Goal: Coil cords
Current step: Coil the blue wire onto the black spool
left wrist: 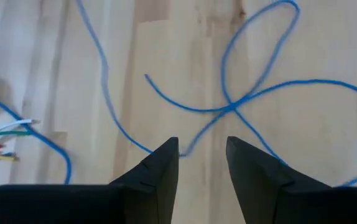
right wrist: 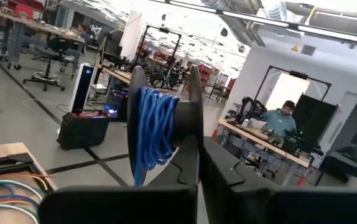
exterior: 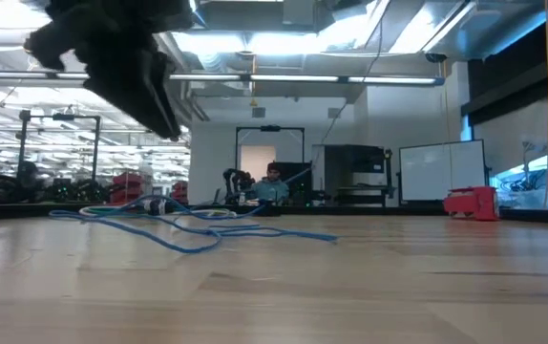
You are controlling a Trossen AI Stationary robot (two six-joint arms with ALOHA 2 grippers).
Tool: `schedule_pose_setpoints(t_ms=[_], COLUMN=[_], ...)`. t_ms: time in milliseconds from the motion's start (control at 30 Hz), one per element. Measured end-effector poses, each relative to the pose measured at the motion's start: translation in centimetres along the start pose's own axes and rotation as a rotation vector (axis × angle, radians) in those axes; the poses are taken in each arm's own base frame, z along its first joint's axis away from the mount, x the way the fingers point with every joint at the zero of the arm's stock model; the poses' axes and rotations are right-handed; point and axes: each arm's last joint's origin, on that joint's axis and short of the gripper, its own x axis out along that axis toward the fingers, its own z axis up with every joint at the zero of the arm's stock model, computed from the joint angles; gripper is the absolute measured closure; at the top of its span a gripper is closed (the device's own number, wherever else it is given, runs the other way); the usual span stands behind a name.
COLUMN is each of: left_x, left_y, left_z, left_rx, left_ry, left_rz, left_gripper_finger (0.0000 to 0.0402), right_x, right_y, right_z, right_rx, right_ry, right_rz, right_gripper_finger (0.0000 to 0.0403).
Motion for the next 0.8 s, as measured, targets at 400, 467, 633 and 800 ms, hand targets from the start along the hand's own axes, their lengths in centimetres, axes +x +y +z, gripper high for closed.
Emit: schedule_pose_setpoints(t_ms=[400, 467, 633, 800], left_x=[0.6, 1.1, 1.1, 1.8], left_y=[3.7, 4.4, 7.2, 9.1], left_z=[6.5, 7.4, 8.8, 8.8], left_rx=[0.067, 0.075, 0.042, -0.062], left_ry=[-0.607, -0.690, -0.879, -0.899], left_rz=[0.148, 0.203, 0.154, -0.034], left_gripper_finger=[0.0272, 0.0272, 0.0272, 0.0274], right_x=[1.7, 1.8, 1.7, 1.5], right_y=[4.5, 5.2, 6.8, 8.9], right_z=[-3.7, -4.8, -7.2, -9.8], right_rx=[-0.017, -0.008, 0.078, 0.190], right_ry=[0.068, 0.057, -0.057, -0.164], right_rz=[0.236, 0.237, 0.326, 0.512], right_gripper_finger=[0.0397, 0.0397, 0.0397, 0.0397])
